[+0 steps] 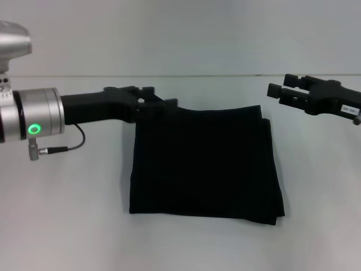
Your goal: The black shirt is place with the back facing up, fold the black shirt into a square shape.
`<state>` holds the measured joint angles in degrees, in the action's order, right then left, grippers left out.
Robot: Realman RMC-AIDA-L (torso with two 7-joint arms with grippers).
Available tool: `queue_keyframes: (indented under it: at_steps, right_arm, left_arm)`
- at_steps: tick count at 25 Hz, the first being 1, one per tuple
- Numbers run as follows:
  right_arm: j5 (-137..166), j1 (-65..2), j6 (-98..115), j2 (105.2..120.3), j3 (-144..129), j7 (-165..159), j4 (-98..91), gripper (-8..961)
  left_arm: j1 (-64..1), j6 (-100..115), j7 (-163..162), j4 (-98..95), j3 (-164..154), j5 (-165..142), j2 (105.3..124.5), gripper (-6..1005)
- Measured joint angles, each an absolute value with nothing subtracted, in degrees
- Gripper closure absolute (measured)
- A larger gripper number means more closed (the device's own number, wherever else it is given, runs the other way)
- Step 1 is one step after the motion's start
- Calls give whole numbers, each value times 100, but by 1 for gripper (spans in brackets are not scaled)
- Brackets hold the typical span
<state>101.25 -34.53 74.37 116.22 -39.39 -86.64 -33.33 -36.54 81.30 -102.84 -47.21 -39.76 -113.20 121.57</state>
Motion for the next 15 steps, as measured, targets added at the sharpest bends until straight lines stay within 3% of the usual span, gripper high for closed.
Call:
queue_keyframes:
  at_steps: [7, 15]
  right_arm:
    - [10626, -3505, 8070, 11326, -4034, -8683, -3737, 242]
    - [11883, -4003, 8026, 11162, -4065, -9390, -4205, 241]
  left_arm:
    - [-3742, 9029, -9495, -4280, -3912, -11028, 12116, 83]
    - [-4103, 8675, -9352, -4143, -4500, -11507, 12078, 48]
